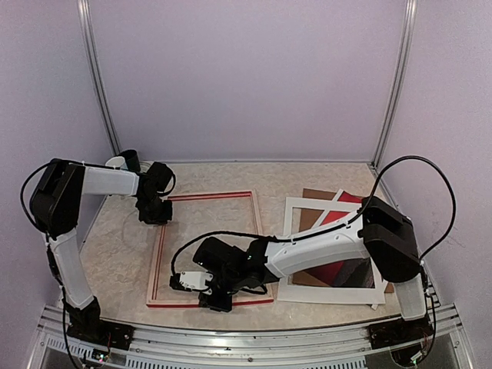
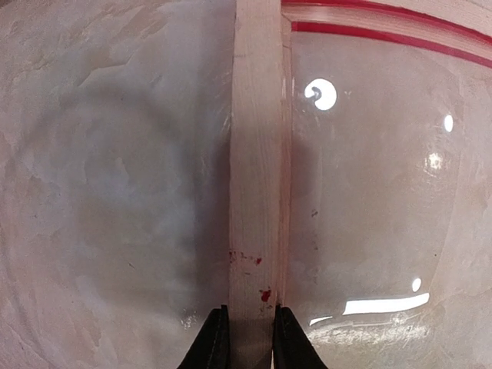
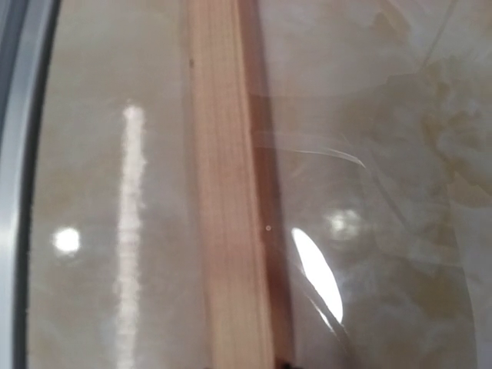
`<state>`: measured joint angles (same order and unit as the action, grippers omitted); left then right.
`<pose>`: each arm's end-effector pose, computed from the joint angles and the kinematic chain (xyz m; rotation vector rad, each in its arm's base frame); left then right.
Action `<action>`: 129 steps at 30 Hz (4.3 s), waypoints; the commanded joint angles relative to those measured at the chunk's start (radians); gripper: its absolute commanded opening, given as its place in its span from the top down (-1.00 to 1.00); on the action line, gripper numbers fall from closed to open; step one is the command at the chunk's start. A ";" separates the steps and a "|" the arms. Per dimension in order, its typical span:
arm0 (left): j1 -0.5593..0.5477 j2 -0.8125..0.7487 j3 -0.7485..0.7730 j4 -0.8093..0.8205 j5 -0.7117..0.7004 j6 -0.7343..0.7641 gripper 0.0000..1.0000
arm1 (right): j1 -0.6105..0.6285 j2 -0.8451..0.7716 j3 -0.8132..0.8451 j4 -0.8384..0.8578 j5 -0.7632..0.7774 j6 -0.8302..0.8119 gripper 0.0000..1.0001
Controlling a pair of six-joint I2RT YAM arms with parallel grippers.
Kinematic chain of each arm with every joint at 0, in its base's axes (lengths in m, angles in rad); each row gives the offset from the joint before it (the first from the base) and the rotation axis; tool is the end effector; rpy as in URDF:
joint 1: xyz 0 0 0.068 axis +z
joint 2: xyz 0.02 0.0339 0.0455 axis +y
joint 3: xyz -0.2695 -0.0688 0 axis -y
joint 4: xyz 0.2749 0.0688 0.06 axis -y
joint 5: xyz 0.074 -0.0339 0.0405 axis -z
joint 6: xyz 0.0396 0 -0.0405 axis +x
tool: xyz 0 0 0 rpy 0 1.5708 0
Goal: Put the photo into the frame
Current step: Press the glass panel onto the frame body, then move the backboard to the center of the board.
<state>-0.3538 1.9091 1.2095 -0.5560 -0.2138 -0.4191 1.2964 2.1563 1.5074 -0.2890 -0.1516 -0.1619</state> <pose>0.3719 -0.1284 0.1295 -0.1376 2.7654 0.1094 0.1273 0.4744 0.1286 -1.7918 1.9080 0.6280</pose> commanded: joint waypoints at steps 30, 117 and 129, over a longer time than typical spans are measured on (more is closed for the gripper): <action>-0.036 0.007 -0.135 -0.201 0.134 0.011 0.58 | -0.183 0.121 0.235 0.027 0.205 0.108 1.00; -0.157 -0.106 0.242 0.110 0.412 -0.100 -0.34 | -0.623 -0.867 -0.591 -0.037 0.180 1.000 -0.90; -0.454 0.068 0.435 0.103 0.510 -0.060 -0.47 | -0.916 -1.049 -0.840 -0.164 0.243 1.083 -0.98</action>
<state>-0.7437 1.9160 1.5856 -0.4534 0.2413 -0.5098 0.4656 1.1316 0.7277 -0.4145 0.0860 0.8856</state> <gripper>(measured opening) 0.734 0.991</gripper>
